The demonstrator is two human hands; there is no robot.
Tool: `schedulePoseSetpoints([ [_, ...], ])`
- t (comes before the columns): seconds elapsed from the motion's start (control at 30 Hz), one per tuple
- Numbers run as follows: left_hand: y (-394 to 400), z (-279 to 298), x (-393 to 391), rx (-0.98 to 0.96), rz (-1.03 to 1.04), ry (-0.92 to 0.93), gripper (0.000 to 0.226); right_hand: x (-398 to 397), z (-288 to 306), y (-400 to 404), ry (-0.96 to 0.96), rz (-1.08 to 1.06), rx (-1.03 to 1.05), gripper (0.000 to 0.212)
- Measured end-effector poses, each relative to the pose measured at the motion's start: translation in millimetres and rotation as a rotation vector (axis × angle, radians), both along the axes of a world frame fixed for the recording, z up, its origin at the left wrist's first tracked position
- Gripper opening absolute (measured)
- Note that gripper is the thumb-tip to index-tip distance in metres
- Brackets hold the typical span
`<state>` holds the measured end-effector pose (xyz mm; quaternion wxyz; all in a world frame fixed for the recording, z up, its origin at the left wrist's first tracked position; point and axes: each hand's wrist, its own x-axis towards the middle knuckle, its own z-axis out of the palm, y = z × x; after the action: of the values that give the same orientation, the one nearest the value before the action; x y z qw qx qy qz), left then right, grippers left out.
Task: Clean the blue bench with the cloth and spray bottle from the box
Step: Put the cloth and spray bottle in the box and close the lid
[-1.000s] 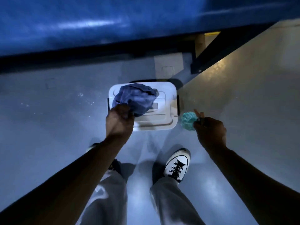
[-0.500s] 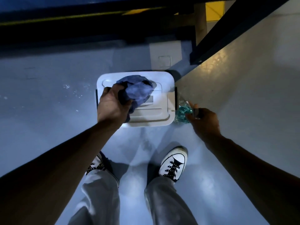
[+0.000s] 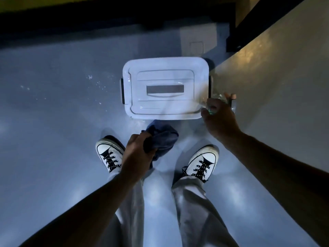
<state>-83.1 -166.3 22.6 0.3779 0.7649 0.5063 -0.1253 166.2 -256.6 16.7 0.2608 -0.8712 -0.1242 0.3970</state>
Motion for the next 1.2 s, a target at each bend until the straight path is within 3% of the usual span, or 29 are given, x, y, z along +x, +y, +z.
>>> schedulePoseSetpoints([
  [0.23, 7, -35, 8, -0.082, 0.109, 0.089, 0.057, -6, -22, 4, 0.008, -0.028, 0.005, 0.034],
  [0.37, 21, -20, 24, -0.073, 0.312, -0.037, 0.042, -3, -11, 6, 0.035, 0.020, -0.029, 0.036],
  [0.53, 71, -2, 40, 0.128, 0.324, -0.126, 0.023, 6, 0, 24, -0.012, 0.039, -0.070, 0.030],
  [0.77, 121, -24, 63, 0.062, 0.384, 0.025, 0.039, 11, -8, 46, -0.110, -0.006, -0.180, 0.032],
  [0.87, 125, -33, 67, 0.034, 0.487, 0.037, 0.047, 8, -14, 55, -0.109, 0.018, -0.307, 0.031],
  [0.93, 128, -36, 67, 0.005, 0.586, 0.010, 0.052, 6, -13, 56, -0.098, -0.032, -0.280, 0.031],
  [1.07, 132, -35, 64, -0.063, 0.653, -0.019, 0.029, 3, -5, 50, -0.050, -0.123, -0.218, 0.033],
  [1.2, 131, -27, 49, -0.054, 0.649, -0.047, 0.026, -9, 18, 42, -0.061, -0.157, -0.156, 0.025],
])
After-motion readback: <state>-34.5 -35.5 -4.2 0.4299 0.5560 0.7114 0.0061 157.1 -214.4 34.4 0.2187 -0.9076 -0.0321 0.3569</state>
